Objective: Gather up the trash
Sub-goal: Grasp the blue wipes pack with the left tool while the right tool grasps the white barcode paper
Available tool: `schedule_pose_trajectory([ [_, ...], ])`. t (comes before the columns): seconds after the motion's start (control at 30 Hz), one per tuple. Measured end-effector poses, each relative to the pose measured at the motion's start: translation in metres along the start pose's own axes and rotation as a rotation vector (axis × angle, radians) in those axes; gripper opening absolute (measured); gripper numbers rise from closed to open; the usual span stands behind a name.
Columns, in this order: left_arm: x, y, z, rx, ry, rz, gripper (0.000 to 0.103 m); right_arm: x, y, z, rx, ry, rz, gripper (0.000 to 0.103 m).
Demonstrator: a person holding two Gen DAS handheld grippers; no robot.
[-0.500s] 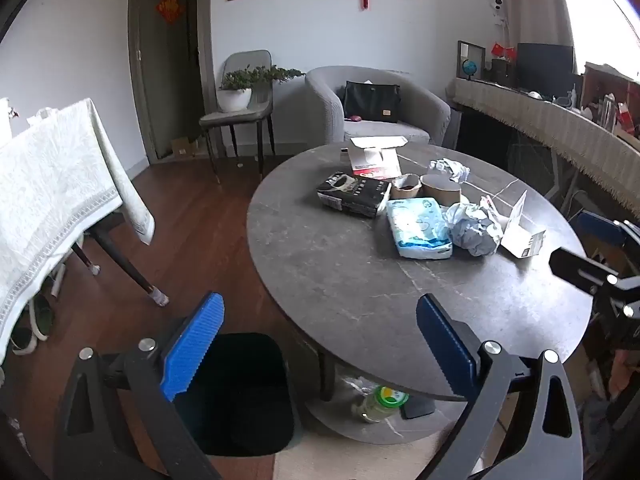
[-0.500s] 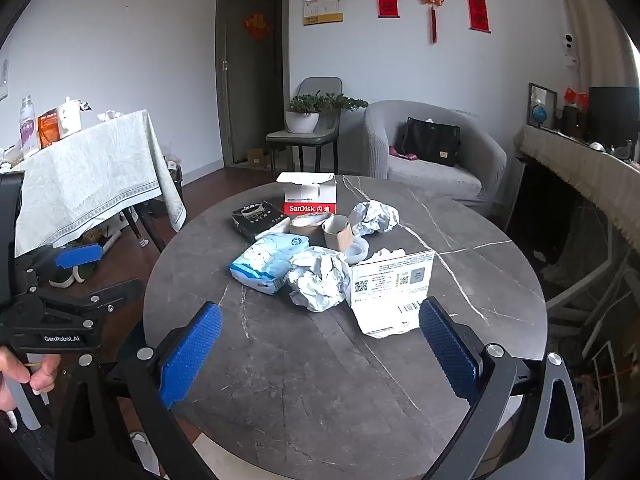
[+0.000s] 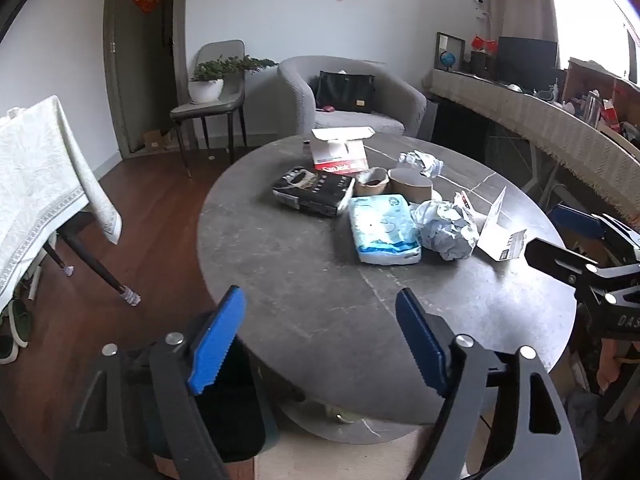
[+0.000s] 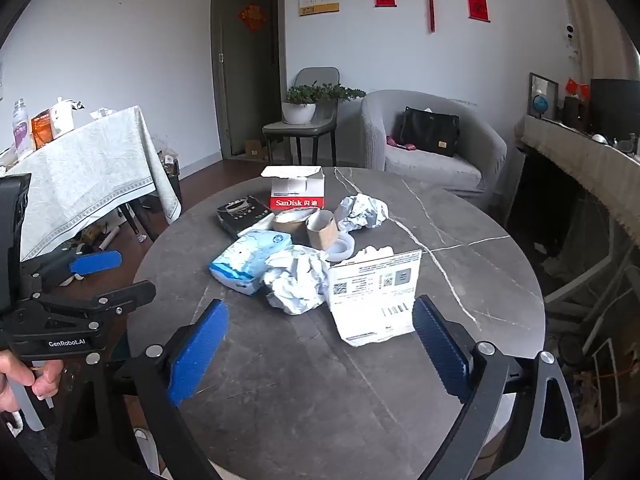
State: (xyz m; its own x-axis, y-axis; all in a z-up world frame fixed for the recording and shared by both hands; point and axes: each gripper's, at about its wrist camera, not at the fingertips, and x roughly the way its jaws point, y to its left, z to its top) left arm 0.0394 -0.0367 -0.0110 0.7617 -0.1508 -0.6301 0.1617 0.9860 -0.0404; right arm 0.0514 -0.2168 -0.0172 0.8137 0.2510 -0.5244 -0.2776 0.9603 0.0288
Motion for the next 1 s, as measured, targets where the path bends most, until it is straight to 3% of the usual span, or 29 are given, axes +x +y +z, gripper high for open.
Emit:
schedule_pose_trajectory([
  [0.3,0.023,-0.013,0.01,0.014,0.03,-0.084,0.079,0.015,-0.021,0.009,-0.001,0.022,0.01,0.085],
  [0.7,0.052,-0.022,0.022,0.008,0.068,-0.132,0.079,0.043,-0.032,0.021,-0.038,0.085,0.0,0.079],
  [1.0,0.069,-0.026,0.029,0.021,0.098,-0.151,0.081,0.062,-0.039,0.026,-0.024,0.112,0.032,0.069],
])
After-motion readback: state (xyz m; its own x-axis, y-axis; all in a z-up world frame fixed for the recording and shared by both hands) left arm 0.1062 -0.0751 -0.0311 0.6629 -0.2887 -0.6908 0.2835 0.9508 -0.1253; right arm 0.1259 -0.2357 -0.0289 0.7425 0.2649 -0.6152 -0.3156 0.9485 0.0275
